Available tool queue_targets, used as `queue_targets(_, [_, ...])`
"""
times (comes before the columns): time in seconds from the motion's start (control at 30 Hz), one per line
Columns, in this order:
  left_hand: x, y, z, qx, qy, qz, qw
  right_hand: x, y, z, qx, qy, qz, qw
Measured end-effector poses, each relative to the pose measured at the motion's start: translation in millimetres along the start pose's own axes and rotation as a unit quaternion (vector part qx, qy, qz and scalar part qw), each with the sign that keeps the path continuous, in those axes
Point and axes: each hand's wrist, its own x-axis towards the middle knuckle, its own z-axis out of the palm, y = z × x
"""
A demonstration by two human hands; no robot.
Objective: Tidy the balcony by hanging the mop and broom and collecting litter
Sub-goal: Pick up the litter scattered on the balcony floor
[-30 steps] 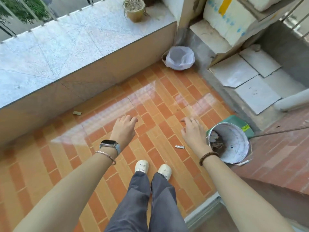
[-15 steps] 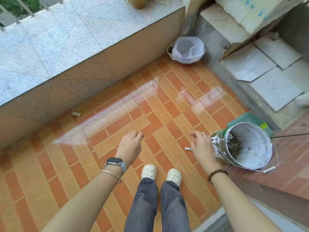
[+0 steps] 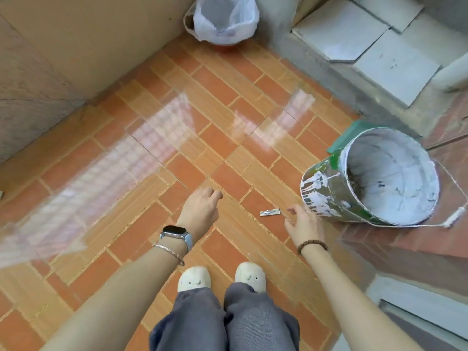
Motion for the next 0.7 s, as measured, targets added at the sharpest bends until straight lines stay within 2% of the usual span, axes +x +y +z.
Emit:
queue_targets(0.33, [110.4,-1.0,183.4,0.0,-0.011,0.155,0.988,96.2,74.6,163.8,0.007,0.024,0.006,1.0])
queue_targets(0.57, [143.3,13.1,253.1,-0.002,-0.019,0.194,0.981,138.7,98.8,213.1,0.008,0.044,-0.037,0.998])
queue_targets(0.7, [141.2,6.7,269.0,-0.007,-0.025,0.199,0.98,151.4,95.3,225.3,-0.025,0.05,-0.096,0.994])
